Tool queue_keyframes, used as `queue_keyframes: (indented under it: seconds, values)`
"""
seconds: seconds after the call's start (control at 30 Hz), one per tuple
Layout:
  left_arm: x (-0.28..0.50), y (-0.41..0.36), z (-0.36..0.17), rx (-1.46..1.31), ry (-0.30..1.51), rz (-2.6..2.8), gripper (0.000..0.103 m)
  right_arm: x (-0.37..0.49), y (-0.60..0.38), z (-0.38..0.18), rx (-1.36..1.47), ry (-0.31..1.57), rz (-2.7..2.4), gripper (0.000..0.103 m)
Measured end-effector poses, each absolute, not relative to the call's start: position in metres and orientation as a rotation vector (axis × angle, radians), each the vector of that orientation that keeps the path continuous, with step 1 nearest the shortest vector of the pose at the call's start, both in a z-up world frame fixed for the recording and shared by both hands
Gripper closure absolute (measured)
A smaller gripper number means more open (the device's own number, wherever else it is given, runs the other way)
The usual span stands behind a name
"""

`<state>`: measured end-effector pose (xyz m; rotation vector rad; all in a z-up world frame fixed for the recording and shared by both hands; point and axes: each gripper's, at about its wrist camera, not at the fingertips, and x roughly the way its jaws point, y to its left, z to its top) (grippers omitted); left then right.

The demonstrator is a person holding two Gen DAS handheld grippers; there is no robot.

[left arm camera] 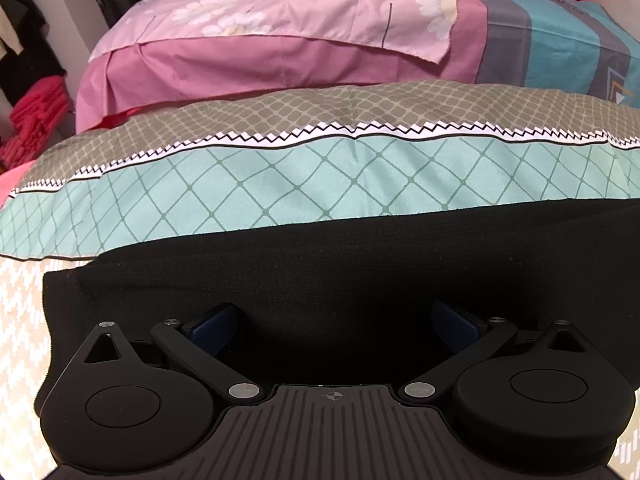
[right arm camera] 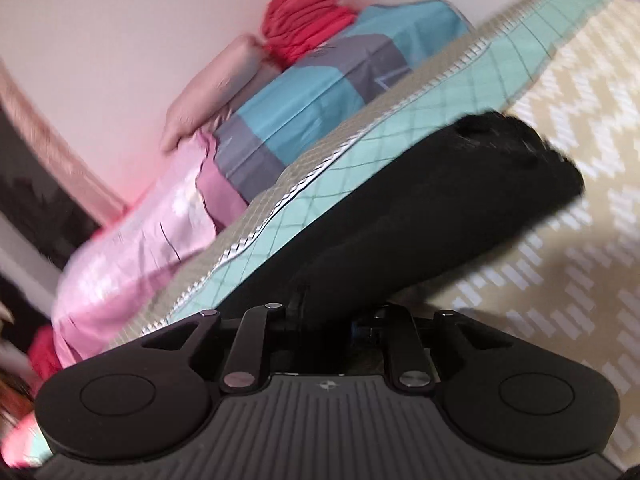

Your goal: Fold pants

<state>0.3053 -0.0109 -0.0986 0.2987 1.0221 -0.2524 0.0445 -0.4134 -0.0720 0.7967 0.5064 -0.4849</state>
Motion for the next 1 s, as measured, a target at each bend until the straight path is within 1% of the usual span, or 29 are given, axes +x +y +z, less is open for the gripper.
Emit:
queue_keyframes:
  seconds: [0.07, 0.13, 0.23, 0.3, 0.33, 0.4, 0.5, 0.57, 0.6, 0.67, 0.7, 0.73, 0.77, 0.83, 0.87, 0.9, 1.0]
  values:
    - [0.305, -0.007, -0.094, 0.284, 1.027, -0.263, 0.0, 0.045, -0.422, -0.074, 0.845, 0.51, -0.48, 0.078]
    - [0.302, -0.004, -0.087, 0.275, 1.02, -0.275, 0.0, 0.046, -0.421, -0.074, 0.82, 0.535, -0.485, 0.079]
    - [0.296, 0.005, -0.075, 0.263, 0.997, -0.278, 0.0, 0.062, -0.4, -0.057, 0.615, 0.605, -0.549, 0.081]
    - [0.292, 0.013, -0.067, 0.253, 0.977, -0.273, 0.0, 0.07, -0.375, -0.042, 0.452, 0.578, -0.616, 0.081]
    - [0.29, 0.019, -0.063, 0.246, 0.969, -0.267, 0.0, 0.077, -0.353, -0.036, 0.318, 0.575, -0.649, 0.081]
    - [0.288, 0.031, -0.057, 0.23, 0.964, -0.242, 0.0, 0.093, -0.293, -0.033, -0.055, 0.568, -0.667, 0.081]
    - [0.287, 0.052, -0.051, 0.2, 0.961, -0.208, 0.0, 0.096, -0.193, -0.045, -0.528, 0.44, -0.53, 0.08]
    - [0.285, 0.064, -0.049, 0.187, 0.954, -0.185, 0.0, 0.097, -0.134, -0.067, -0.704, 0.396, -0.409, 0.079]
    - [0.284, 0.069, -0.048, 0.182, 0.951, -0.177, 0.0, 0.097, -0.11, -0.08, -0.764, 0.391, -0.336, 0.077]
    - [0.284, 0.077, -0.048, 0.176, 0.95, -0.162, 0.0, 0.097, -0.069, -0.126, -1.011, 0.414, -0.185, 0.075]
    - [0.283, 0.08, -0.048, 0.176, 0.953, -0.158, 0.0, 0.098, -0.058, -0.146, -1.116, 0.45, -0.14, 0.077]
    - [0.281, 0.083, -0.047, 0.176, 0.956, -0.156, 0.0, 0.097, -0.052, -0.156, -1.151, 0.468, -0.12, 0.089]
    - [0.28, 0.084, -0.046, 0.177, 0.956, -0.157, 0.0, 0.098, -0.052, -0.153, -1.125, 0.468, -0.129, 0.088]
    - [0.276, 0.085, -0.043, 0.175, 0.947, -0.166, 0.0, 0.098, -0.059, -0.135, -1.049, 0.463, -0.124, 0.078]
    - [0.275, 0.084, -0.04, 0.169, 0.935, -0.175, 0.0, 0.095, -0.061, -0.126, -1.02, 0.426, -0.12, 0.079]
    - [0.274, 0.081, -0.038, 0.165, 0.925, -0.186, 0.0, 0.092, -0.063, -0.122, -1.013, 0.408, -0.109, 0.083]
    - [0.273, 0.063, -0.032, 0.153, 0.901, -0.219, 0.0, 0.085, -0.062, -0.135, -1.072, 0.45, -0.02, 0.084]
